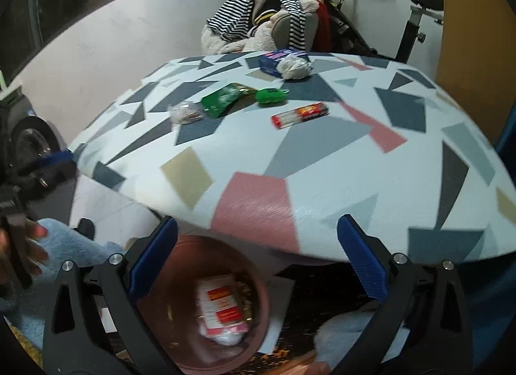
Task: Collect trash
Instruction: 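Raise both open tools back over the table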
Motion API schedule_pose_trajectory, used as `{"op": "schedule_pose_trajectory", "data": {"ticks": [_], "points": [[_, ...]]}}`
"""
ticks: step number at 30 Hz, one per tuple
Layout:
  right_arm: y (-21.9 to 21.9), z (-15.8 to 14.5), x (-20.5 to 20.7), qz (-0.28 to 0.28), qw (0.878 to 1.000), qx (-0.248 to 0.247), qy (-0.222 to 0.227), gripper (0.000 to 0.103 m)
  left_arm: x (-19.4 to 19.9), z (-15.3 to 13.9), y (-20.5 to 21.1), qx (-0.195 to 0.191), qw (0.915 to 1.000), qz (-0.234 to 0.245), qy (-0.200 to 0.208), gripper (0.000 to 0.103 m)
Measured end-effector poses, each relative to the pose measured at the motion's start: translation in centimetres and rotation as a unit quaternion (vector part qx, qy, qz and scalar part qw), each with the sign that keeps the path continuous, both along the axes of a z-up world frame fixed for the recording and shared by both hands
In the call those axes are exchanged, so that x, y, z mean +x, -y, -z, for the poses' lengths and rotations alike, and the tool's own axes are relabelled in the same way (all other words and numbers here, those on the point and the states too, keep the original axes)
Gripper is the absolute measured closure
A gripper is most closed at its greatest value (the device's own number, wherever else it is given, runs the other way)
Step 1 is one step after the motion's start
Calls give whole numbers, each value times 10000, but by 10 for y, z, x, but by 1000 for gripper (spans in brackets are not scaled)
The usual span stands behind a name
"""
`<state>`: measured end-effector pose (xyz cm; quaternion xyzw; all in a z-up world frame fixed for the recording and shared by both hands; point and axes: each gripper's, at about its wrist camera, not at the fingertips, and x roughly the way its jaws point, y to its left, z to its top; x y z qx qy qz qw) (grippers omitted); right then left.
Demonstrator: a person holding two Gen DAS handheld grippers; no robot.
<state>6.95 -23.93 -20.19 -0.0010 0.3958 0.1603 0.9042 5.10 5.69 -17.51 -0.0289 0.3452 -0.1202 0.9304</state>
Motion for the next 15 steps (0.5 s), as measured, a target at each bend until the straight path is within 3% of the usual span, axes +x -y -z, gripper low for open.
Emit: {"op": "schedule_pose_trajectory", "data": {"ticks": [5, 15], "points": [[4, -6, 26, 0, 9992, -390, 88, 6, 15, -16, -9, 22, 9999, -75, 149, 6], [12, -3, 79, -105, 9986, -516, -24, 6, 44, -29, -13, 192, 9997, -88, 150, 6]]}}
